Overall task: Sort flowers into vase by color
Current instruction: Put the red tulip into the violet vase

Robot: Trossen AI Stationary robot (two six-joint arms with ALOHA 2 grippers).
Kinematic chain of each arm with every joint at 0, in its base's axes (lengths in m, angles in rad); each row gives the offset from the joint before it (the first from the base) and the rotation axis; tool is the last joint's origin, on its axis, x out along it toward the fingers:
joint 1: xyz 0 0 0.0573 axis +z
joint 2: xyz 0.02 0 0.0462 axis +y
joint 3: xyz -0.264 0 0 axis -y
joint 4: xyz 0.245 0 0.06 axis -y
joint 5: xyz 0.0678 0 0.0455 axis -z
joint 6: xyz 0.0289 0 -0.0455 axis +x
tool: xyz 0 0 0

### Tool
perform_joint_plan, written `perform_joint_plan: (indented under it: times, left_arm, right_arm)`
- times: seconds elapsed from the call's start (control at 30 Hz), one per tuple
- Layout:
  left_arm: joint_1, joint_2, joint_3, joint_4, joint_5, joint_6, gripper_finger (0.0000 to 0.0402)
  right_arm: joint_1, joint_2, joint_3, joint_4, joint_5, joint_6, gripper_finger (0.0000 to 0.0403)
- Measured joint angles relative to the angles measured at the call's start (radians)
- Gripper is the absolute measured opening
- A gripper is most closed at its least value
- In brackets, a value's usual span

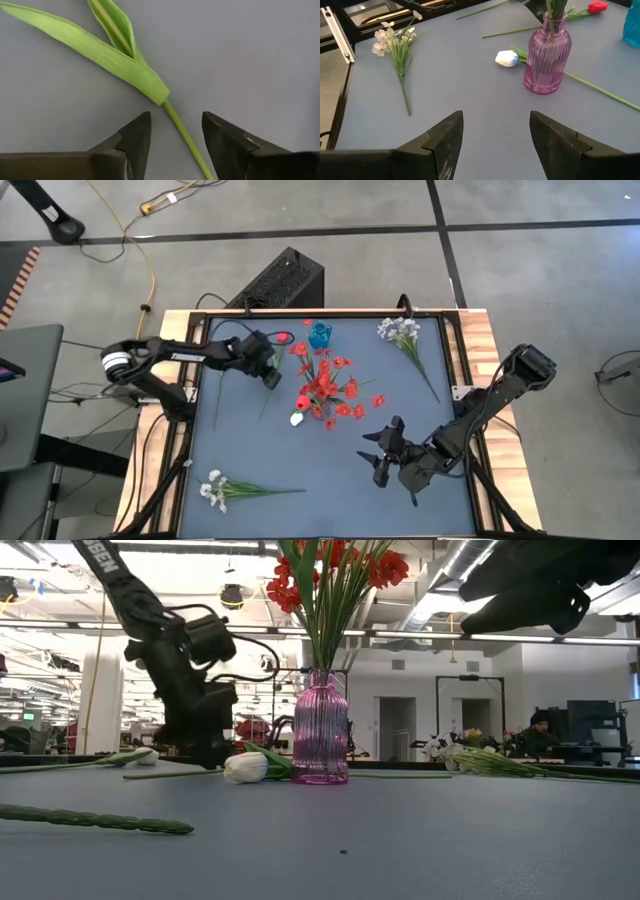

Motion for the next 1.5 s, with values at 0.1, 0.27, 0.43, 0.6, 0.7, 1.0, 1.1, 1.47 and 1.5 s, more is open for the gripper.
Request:
perform_joint_plan:
  times: [0.1,0.27,0.43,0.6,0.7,1.0,1.1,1.47,1.5]
  left_arm:
    - [-0.014,0.037,0.019,0.0,-0.012,0.0,0.0169]
    - [-0.066,0.082,0.03,0.006,-0.093,0.01,0.0168]
    - [-0.121,0.093,0.03,-0.025,-0.206,-0.002,0.0132]
    - [-0.135,0.093,0.026,-0.036,-0.232,-0.038,0.0063]
    - [-0.135,0.092,0.025,-0.042,-0.233,-0.043,0.0016]
    - [-0.097,-0.093,0.012,-0.102,-0.142,-0.036,0.0]
    - [-0.087,-0.208,0.014,-0.121,-0.103,-0.027,0.0]
    - [-0.09,-0.625,0.016,-0.063,-0.019,-0.053,0.0]
    - [-0.09,-0.658,0.016,-0.036,-0.019,-0.053,0.0]
  right_arm:
    - [0.004,0.0,0.0,-0.004,0.0,0.0,0.0253]
    - [0.004,0.0,0.0,-0.005,0.0,0.0,0.0253]
    - [0.004,0.0,0.0,-0.005,0.0,0.0,0.0253]
    - [0.007,0.0,0.0,-0.003,0.0,0.002,0.0253]
    - [0.014,0.0,0.0,-0.002,0.0,0.008,0.0253]
    - [0.061,0.0,0.0,0.0,0.0,0.035,0.0253]
    - [0.076,0.0,0.0,0.001,0.006,0.039,0.0253]
    - [0.071,0.0,0.0,0.005,0.015,0.038,0.0253]
    - [0.067,0.0,0.0,0.006,0.015,0.038,0.0253]
